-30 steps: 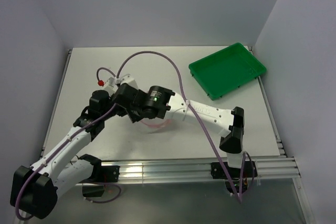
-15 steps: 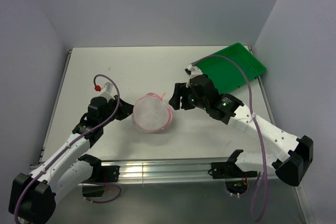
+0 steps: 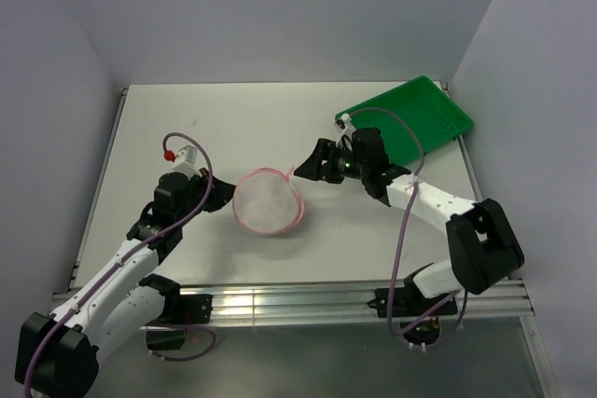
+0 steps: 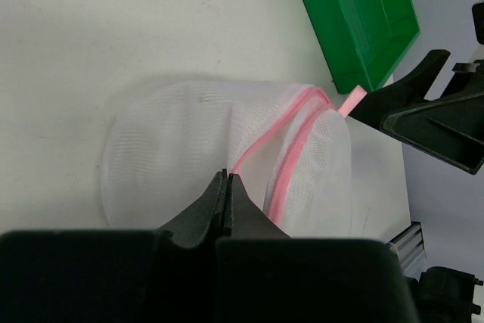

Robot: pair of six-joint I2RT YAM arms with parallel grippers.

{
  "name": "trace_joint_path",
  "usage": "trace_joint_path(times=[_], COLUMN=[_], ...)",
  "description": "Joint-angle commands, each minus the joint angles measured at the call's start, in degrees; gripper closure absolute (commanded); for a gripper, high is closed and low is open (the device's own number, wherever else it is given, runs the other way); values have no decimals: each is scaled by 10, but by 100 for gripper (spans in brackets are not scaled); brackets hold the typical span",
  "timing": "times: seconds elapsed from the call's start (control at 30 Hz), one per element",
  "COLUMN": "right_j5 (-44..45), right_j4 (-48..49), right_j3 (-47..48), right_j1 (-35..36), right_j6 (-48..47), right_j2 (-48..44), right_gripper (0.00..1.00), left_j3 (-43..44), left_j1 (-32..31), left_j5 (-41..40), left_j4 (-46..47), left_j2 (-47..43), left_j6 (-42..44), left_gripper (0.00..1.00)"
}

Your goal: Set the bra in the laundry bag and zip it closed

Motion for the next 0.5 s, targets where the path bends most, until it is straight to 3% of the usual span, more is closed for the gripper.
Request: trace_joint_path(times=[0.0, 0.27, 0.4, 0.47], right_j5=[-69, -100, -105, -112], right_j4=[98, 153, 164, 182], right_j3=[20, -10, -17, -23], right_j1=[-2, 0, 1, 2], right_j6=[17, 44, 47, 56], right_j2=[26, 58, 67, 77], right_gripper=[22, 31, 45, 48], left_j3=[27, 46, 55, 59], left_j1=[0, 0, 0, 0], left_j5=[-12, -38, -41, -45], left_j4=[3, 9, 27, 39], left_j2=[4, 32, 54, 68], left_j6=[20, 19, 20, 19], left_gripper=[100, 100, 100, 100])
